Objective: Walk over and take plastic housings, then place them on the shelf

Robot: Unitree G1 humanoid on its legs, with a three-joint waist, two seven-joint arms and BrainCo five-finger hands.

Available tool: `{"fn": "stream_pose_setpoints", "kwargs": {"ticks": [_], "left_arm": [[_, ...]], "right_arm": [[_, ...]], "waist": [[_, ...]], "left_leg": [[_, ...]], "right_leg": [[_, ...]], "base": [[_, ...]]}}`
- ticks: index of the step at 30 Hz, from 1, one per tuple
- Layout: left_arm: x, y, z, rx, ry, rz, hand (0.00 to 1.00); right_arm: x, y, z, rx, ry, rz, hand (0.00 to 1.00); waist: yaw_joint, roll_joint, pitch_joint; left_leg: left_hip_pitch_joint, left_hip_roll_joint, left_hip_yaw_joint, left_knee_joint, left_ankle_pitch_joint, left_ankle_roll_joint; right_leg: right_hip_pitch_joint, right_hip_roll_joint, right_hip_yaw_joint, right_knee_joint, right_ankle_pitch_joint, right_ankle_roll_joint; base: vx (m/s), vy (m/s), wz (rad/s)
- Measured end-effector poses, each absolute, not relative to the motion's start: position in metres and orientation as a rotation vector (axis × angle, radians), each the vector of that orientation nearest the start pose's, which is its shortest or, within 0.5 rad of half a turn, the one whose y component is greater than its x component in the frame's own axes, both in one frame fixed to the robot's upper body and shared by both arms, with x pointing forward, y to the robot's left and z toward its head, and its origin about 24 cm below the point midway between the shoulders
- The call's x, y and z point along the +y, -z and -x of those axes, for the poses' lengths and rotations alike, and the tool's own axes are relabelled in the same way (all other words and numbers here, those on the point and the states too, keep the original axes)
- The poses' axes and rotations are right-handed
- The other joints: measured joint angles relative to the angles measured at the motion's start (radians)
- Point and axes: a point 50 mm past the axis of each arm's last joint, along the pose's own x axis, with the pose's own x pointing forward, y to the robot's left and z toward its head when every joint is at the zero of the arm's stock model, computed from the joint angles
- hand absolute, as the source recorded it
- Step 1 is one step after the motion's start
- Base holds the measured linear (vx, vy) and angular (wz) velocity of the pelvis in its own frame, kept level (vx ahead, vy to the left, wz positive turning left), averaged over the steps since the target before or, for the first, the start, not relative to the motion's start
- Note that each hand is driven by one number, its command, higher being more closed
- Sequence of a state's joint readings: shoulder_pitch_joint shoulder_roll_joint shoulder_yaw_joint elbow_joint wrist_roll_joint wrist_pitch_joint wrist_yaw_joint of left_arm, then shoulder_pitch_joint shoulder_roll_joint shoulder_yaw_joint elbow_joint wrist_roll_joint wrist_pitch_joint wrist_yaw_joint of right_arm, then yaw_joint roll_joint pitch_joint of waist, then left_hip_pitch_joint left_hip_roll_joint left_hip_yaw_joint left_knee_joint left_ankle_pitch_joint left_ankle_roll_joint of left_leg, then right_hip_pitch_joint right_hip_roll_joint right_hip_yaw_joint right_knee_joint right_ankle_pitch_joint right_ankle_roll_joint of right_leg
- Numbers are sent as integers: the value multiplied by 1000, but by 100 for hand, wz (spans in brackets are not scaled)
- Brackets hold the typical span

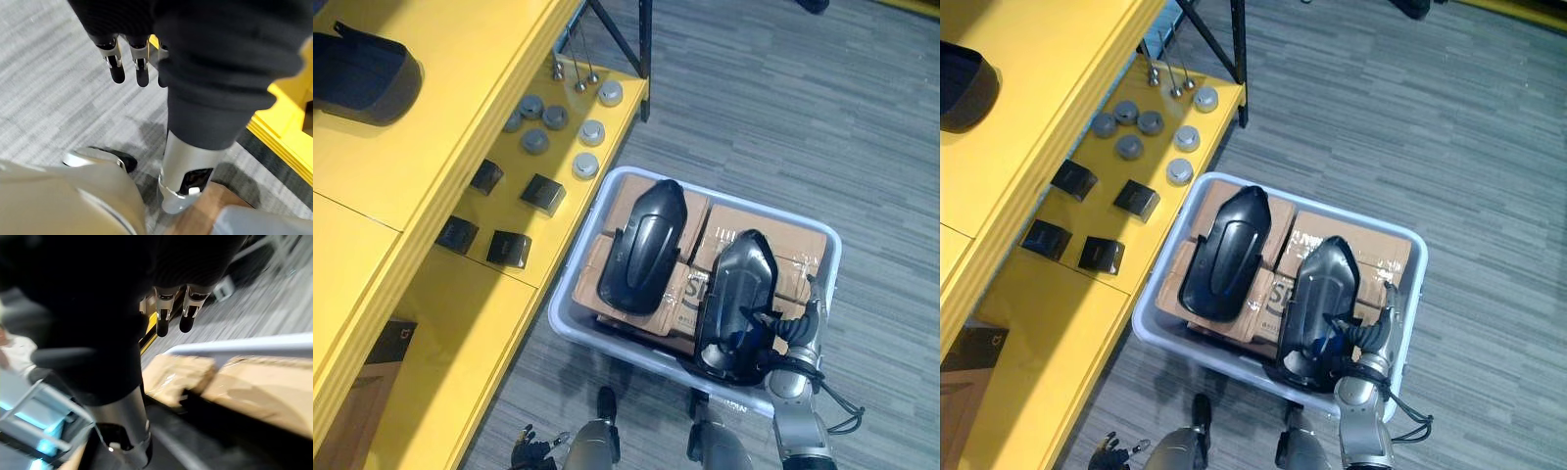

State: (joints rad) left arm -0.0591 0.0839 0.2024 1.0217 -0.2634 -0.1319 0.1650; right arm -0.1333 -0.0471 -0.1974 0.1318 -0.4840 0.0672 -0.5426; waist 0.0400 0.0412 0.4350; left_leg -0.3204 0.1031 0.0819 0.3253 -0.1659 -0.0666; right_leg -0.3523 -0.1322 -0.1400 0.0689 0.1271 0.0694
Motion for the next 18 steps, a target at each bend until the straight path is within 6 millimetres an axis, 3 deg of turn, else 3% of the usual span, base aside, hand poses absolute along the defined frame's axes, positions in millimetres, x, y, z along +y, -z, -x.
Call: {"fn": "stream_pose_setpoints", "kwargs": {"ticks": [8,12,13,18], "left_arm": [[212,129,-171,776,-474,165,0],[210,125,-180,754,-462,170,0],[207,123,-186,738,-456,183,0],[197,112,-208,677,-443,239,0]], "right_arm": [[-227,-44,-259,15,767,596,0],[-224,-30,-272,92,716,574,0],[-224,-36,-279,71,722,551,100],[-237,-69,-302,-42,748,542,100]], "waist": [[-2,13,21],[0,21,25],[-1,24,27],[1,28,31]], "left_leg": [[-51,3,-2,19,0,0],[-104,2,-16,40,1,0],[-132,3,-26,53,1,0],[-226,8,-49,119,-1,-2]], "right_leg": [[-49,2,7,16,4,-2],[-90,2,-1,27,4,-2],[-110,1,-5,32,4,-2],[-195,0,2,107,-5,-2]], "base": [[-27,6,-1],[-6,22,8],[-21,21,14],[-80,20,11]]}}
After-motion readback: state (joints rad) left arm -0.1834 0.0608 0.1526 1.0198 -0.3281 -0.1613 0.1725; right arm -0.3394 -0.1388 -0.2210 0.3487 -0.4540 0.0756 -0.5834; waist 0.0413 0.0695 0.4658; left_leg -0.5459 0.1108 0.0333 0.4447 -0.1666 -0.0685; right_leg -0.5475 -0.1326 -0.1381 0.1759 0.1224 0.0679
